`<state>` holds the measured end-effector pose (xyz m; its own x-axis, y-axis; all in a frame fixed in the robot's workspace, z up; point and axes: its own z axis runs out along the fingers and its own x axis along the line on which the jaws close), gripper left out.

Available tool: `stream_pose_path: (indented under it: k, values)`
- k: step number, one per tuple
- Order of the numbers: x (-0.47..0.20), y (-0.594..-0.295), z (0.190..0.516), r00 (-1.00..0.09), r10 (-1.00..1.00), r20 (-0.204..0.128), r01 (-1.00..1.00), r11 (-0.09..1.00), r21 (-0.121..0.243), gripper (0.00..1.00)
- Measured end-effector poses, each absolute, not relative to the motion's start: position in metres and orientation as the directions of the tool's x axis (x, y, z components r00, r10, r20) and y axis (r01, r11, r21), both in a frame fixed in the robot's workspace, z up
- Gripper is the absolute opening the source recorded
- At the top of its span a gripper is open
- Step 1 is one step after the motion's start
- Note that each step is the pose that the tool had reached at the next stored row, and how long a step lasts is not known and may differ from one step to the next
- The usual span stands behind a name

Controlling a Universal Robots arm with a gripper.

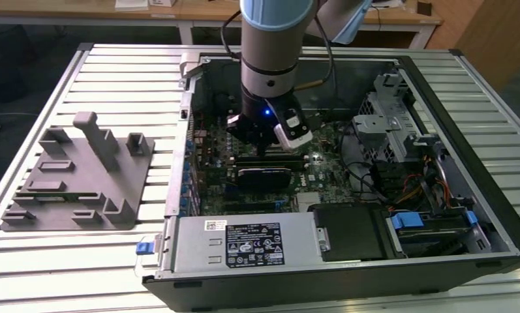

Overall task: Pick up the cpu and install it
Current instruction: 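Install the second cpu locking lever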

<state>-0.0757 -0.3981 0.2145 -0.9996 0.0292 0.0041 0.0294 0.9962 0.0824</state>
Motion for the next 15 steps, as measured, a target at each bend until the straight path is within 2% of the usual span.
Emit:
stream_pose_path:
  k: [6,15]
  values:
    - [-0.081,-0.400,0.208,-1.000,0.005,0.005,0.005,0.991,0.133,0.11]
    - [-0.084,-0.410,0.205,-1.000,-0.003,0.005,-0.002,0.988,0.158,0.11]
